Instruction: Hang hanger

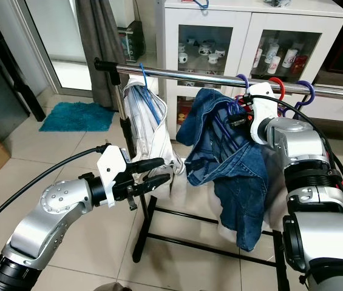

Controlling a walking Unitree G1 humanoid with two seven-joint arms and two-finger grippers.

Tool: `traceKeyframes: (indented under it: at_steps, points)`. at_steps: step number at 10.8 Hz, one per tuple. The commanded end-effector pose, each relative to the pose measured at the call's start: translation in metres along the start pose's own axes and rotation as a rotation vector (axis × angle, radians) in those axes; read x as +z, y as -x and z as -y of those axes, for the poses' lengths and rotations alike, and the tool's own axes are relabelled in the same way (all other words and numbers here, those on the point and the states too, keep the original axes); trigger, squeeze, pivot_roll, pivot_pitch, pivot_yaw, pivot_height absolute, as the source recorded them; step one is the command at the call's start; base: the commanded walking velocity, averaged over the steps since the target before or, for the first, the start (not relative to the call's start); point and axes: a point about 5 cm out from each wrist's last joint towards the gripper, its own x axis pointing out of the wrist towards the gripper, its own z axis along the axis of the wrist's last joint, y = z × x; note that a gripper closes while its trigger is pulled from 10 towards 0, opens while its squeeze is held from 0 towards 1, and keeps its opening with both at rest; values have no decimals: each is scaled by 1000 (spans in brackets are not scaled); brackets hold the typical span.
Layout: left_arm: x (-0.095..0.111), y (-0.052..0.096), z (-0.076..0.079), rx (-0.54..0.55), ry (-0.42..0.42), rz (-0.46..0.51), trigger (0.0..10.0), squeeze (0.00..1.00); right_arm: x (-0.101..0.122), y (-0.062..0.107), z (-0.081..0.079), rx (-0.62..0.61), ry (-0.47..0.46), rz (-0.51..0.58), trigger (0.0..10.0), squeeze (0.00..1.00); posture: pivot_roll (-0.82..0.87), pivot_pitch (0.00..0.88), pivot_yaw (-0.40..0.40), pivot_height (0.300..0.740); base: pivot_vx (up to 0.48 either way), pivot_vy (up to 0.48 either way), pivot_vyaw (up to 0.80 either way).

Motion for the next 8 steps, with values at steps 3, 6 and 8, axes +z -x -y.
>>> traceKeyframes:
  at_steps: [3, 6, 8]
  points:
    - [-2, 0, 1, 7, -7, -9, 10000, 0, 12, 12, 3, 31, -18, 129, 0, 0, -83, 0, 45, 740, 0, 0, 0]
    - [-2, 0, 0, 18, -3, -6, 10000, 0, 4, 32, 8, 117, -57, 215, 0, 0, -89, 0, 50, 740, 0, 0, 0]
    - [-2, -3, -2, 48, -11, -9, 10000, 0, 0, 46, 7, 120, 21, 229, 0, 0, -84, 0, 49, 740, 0, 0, 0]
